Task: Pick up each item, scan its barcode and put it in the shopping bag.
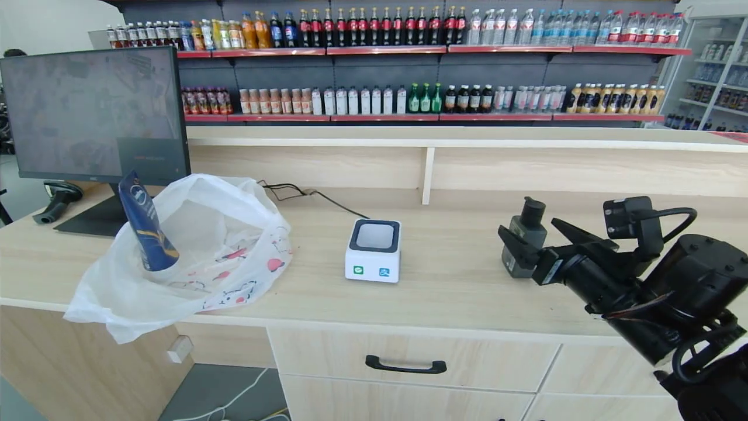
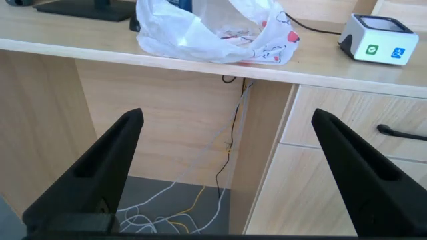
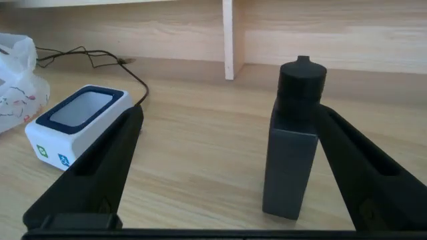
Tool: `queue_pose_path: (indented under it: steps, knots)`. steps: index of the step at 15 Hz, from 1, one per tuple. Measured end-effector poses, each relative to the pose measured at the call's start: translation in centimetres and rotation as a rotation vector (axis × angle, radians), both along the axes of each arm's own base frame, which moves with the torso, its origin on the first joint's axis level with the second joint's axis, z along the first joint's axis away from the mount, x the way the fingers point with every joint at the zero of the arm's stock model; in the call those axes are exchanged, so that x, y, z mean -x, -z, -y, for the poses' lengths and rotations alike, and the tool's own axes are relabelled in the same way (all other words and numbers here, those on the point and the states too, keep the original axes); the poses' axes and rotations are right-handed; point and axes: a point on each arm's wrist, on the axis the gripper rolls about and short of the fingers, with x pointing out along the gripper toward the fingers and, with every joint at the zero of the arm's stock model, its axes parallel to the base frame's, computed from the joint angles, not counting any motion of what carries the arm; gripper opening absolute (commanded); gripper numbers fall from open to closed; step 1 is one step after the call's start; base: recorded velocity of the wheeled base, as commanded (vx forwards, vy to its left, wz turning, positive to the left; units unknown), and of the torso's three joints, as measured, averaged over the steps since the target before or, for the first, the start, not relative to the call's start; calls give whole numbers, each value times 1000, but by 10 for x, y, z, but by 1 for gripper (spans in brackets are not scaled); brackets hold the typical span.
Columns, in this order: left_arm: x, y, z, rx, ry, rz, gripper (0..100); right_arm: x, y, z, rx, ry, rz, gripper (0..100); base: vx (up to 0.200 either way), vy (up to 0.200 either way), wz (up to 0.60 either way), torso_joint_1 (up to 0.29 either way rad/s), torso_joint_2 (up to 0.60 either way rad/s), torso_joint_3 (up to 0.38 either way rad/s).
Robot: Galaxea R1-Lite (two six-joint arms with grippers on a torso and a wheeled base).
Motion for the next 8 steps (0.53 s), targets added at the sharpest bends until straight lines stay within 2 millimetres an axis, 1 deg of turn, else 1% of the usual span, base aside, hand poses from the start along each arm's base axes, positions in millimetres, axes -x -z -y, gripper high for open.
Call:
queue_pose_path:
  steps: [3,5,8]
  knots:
    - [0,0,0,0,0,0,100,-10,10,9,10,43,-35,100,0,0,0,0,0,0]
    - [0,0,0,0,0,0,100,-18,16,8,12,46,-44,100,0,0,0,0,0,0]
    - [0,0,0,0,0,1,100,-34,26,14,14,78,-65,100,0,0,0,0,0,0]
